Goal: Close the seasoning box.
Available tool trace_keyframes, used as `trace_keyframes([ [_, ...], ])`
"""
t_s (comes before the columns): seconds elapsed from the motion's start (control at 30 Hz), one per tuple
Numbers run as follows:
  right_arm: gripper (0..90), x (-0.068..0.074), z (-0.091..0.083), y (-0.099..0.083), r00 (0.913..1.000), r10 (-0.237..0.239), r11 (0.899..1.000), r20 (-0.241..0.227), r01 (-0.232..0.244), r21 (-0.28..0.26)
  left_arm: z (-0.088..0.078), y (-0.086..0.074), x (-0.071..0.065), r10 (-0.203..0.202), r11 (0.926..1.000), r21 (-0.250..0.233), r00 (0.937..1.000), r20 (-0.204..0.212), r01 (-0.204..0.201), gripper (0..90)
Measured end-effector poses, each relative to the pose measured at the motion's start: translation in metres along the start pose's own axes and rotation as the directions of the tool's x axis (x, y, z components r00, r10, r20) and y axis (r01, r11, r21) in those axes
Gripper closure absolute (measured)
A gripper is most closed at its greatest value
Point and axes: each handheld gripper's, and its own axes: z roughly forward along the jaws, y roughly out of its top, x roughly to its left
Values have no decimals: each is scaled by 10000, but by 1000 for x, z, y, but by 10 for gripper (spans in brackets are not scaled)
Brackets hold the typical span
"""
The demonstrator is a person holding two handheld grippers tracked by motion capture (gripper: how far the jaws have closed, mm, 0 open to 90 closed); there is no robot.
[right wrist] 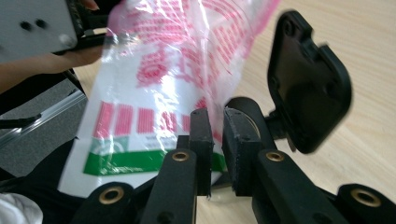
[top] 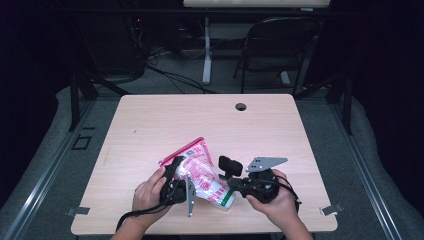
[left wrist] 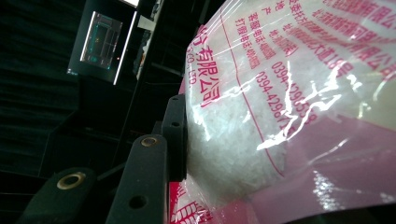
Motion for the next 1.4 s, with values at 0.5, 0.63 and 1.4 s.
trace_keyframes([
  [0.5, 900, 1, 27, 4, 9988, -192, 9989, 440, 173, 430, -3, 1, -1, 197, 9996, -218, 9998, 53, -196, 682],
  [0.63, 900, 1, 29, 4, 9968, -302, 9988, 734, 272, 413, -4, 1, -1, 405, 9990, -212, 9992, -30, -406, 683],
  [1.4, 900, -6, 33, 3, 9956, -53, 9995, 941, 24, 318, -9, 7, 3, 1251, 9917, -262, 9917, -290, -1259, 685],
])
